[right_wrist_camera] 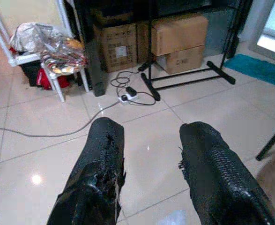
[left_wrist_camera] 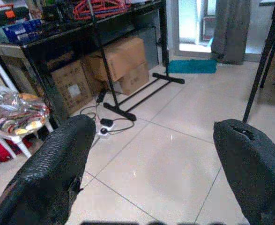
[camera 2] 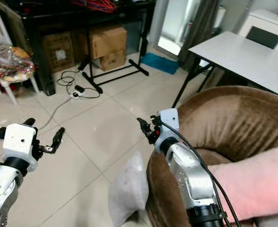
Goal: Move the pillow to the sofa from floor
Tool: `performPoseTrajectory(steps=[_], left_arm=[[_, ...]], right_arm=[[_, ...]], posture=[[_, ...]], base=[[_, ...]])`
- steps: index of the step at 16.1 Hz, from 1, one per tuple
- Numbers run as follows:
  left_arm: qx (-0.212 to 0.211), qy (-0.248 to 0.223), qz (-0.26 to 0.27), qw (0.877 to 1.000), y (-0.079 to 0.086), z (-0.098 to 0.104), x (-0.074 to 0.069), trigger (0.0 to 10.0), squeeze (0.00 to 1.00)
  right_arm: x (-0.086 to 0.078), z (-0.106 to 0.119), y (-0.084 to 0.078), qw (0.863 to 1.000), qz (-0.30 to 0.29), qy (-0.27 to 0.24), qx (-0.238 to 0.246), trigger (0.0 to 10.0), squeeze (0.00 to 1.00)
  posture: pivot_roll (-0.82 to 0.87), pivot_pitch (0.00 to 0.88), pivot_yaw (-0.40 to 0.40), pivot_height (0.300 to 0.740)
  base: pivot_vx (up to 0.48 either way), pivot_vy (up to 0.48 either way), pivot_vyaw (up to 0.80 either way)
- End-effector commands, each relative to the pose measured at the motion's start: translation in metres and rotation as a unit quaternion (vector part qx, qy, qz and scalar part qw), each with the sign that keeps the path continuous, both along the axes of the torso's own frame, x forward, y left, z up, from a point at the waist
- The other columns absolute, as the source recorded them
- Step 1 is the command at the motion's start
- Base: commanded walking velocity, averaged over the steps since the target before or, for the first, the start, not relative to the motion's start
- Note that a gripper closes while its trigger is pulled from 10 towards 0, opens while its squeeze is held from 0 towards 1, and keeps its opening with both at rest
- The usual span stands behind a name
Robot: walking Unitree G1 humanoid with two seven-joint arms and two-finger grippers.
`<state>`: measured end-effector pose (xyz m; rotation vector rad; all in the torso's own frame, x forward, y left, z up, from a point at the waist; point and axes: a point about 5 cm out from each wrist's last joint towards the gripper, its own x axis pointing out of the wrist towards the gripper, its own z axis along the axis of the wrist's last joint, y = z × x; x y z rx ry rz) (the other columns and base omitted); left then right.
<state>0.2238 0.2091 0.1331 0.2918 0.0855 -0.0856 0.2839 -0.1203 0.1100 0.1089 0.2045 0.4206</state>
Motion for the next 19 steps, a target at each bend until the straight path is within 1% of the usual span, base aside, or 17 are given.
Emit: performPoseTrajectory(steps=[1,5,6,7,8,9,12,14,18,19], left_arm=[[0.003,-0.008,0.008,1.000,-0.002,0.001,0.001,10.0,0.00],[0.004,-0.034,0.049,0.998,0.002,0.005,0.006,10.0,0.00],[0.004,-0.043,0.063,0.997,0.004,0.006,0.007,10.0,0.00],[0.002,-0.052,0.076,0.996,0.005,0.007,0.008,10.0,0.00],[0.004,-0.056,0.080,0.995,0.005,0.007,0.008,10.0,0.00],[0.005,-0.058,0.080,0.995,0.005,0.007,0.007,10.0,0.00],[0.003,-0.062,0.075,0.995,0.004,0.008,0.007,10.0,0.00],[-0.008,-0.065,0.063,0.996,0.001,0.009,0.007,10.0,0.00],[-0.019,-0.066,0.052,0.996,-0.001,0.010,0.006,10.0,0.00],[-0.021,-0.066,0.051,0.996,-0.001,0.010,0.006,10.0,0.00]], right_arm=[[0.000,0.001,-0.009,1.000,-0.016,-0.008,-0.009,10.0,0.00],[0.002,-0.002,-0.015,0.999,-0.051,-0.003,-0.005,10.0,0.00],[0.002,-0.003,-0.017,0.998,-0.068,0.001,0.007,10.0,0.00],[0.000,-0.006,-0.020,0.997,-0.082,0.006,0.015,10.0,0.00],[-0.004,-0.010,-0.021,0.996,-0.083,0.007,0.011,10.0,0.00],[-0.006,-0.012,-0.022,0.996,-0.087,0.006,0.007,10.0,0.00],[-0.006,-0.011,-0.021,0.996,-0.086,-0.003,0.007,10.0,0.00],[-0.005,-0.009,-0.019,0.997,-0.073,-0.017,-0.001,10.0,0.00],[-0.002,-0.008,-0.017,0.998,-0.060,-0.020,0.002,10.0,0.00],[-0.002,-0.009,-0.017,0.998,-0.057,-0.019,-0.009,10.0,0.00]], posture=[[0.05,0.000,-0.088,0.710],[0.05,0.000,-0.089,0.680],[0.05,0.000,-0.088,0.670],[0.05,0.000,-0.089,0.660],[0.04,0.000,-0.088,0.650],[0.04,0.000,-0.089,0.640],[0.04,0.000,-0.086,0.610],[0.04,0.000,-0.086,0.590],[0.05,0.000,-0.090,0.590],[0.05,0.000,-0.092,0.590]], base=[[0.000,0.000,0.00],[0.000,0.000,0.00],[0.000,0.000,0.00],[0.000,0.000,0.00],[0.000,0.000,0.00],[0.000,0.000,0.00],[0.000,0.000,0.00],[0.000,0.000,0.00],[0.000,0.000,0.00],[0.247,0.000,0.00]])
